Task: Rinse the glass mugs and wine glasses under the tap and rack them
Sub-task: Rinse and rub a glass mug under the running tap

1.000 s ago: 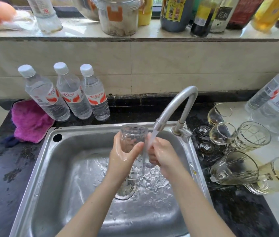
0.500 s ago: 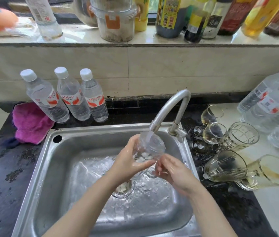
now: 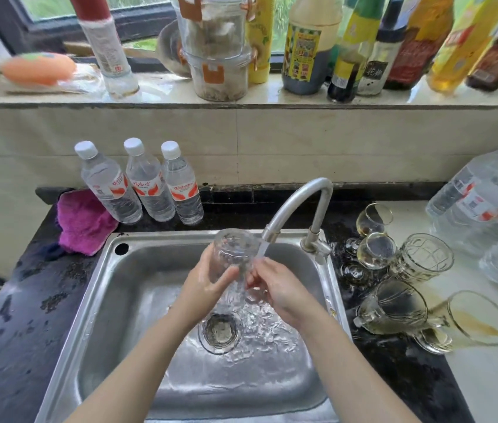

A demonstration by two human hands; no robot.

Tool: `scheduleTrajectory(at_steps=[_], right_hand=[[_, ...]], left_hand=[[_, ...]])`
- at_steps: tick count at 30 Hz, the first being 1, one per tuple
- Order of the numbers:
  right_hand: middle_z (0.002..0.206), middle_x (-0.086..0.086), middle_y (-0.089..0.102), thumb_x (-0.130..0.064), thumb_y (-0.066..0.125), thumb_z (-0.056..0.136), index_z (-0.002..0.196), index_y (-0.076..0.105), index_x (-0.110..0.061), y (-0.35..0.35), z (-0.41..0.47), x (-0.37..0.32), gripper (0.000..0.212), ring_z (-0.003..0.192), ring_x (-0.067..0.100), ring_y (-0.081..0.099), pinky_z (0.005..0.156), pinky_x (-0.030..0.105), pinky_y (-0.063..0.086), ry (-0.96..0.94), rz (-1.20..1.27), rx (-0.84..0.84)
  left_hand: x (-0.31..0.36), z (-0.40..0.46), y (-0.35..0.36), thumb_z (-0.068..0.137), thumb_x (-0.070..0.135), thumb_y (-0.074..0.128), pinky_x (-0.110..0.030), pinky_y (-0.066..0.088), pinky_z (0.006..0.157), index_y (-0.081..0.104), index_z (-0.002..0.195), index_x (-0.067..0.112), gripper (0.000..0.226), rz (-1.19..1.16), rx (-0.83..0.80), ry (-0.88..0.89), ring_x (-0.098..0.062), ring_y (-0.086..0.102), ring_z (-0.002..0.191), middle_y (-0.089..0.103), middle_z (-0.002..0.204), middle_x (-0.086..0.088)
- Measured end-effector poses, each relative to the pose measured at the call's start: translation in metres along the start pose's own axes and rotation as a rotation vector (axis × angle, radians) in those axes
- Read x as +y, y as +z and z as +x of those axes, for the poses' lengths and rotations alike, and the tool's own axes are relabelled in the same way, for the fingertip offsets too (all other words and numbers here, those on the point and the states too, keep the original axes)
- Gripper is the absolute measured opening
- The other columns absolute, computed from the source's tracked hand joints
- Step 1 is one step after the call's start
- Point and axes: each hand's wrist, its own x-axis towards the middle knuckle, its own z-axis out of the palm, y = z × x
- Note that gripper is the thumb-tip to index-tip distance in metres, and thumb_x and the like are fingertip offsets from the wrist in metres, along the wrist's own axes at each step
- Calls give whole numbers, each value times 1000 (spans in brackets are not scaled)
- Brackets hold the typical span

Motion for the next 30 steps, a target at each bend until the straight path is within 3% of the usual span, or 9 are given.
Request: scheduleTrajectory(at_steps=[3, 5, 7, 12, 16, 20, 22, 26, 30], right_hand=[[76, -4, 56, -33, 36, 102, 78, 52, -17, -2, -5, -2, 33, 77, 12, 53, 79, 28, 42, -60, -333, 18], [78, -5, 57, -33, 35, 101, 79, 53, -18, -12, -16, 5, 32, 78, 12, 53, 78, 28, 42, -72, -410, 54], [80, -3, 58, -29, 35, 102, 80, 54, -17, -24, -31, 14, 31, 79, 12, 54, 79, 28, 42, -55, -432, 98], [83, 0, 59, -26, 36, 102, 84, 56, -11, -35, -86, 40, 31, 86, 15, 57, 88, 29, 44, -24, -320, 251], [79, -1, 60, -23, 36, 102, 76, 55, -14, -21, -130, 66, 33, 84, 16, 57, 84, 27, 44, -48, -191, 455], [78, 3, 58, -30, 38, 100, 75, 55, -12, 11, -176, 93, 36, 85, 21, 58, 89, 34, 44, -85, -58, 709], [76, 4, 57, -29, 39, 100, 73, 56, -14, 29, -200, 104, 35, 79, 18, 58, 84, 31, 44, -99, 47, 833], [79, 8, 60, -35, 41, 98, 66, 57, -23, 48, -255, 140, 38, 82, 25, 57, 89, 44, 44, -71, 120, 1059], [74, 2, 61, -32, 42, 96, 65, 56, -19, 67, -321, 181, 37, 76, 20, 56, 81, 37, 41, -62, 219, 1315]], left_hand=[[-11, -17, -1, 76, 64, 60, -12, 46, 88, 44, 116, 40, 50, 8, 3, -78, 13, 55, 97, 59, 107, 21], [-21, -27, 0, 85, 47, 61, -29, 49, 95, 45, 115, 42, 34, 46, -53, -115, 5, 56, 103, 59, 109, 17], [-27, -37, 2, 89, 38, 58, -31, 48, 96, 47, 121, 39, 34, 66, -91, -132, 2, 55, 106, 59, 112, 13], [-30, -64, 6, 90, 41, 55, -14, 45, 88, 47, 132, 29, 44, 120, -215, -94, 4, 57, 101, 60, 111, 12], [-33, -82, 5, 91, 39, 55, -26, 48, 94, 47, 130, 31, 41, 166, -344, -7, 0, 58, 101, 62, 109, 11], [-29, -94, 5, 92, 37, 55, -19, 47, 90, 45, 129, 34, 39, 154, -470, 100, 4, 57, 98, 61, 105, 17], [-27, -100, 7, 91, 39, 55, -23, 48, 91, 47, 129, 34, 39, 170, -540, 160, 4, 57, 98, 60, 104, 18], [-18, -123, 29, 89, 36, 59, -30, 50, 92, 52, 128, 28, 40, 205, -707, 283, -1, 61, 96, 65, 102, 11], [9, -164, 72, 92, 31, 57, -26, 48, 91, 50, 130, 24, 40, 234, -973, 399, -3, 60, 95, 63, 105, 7]])
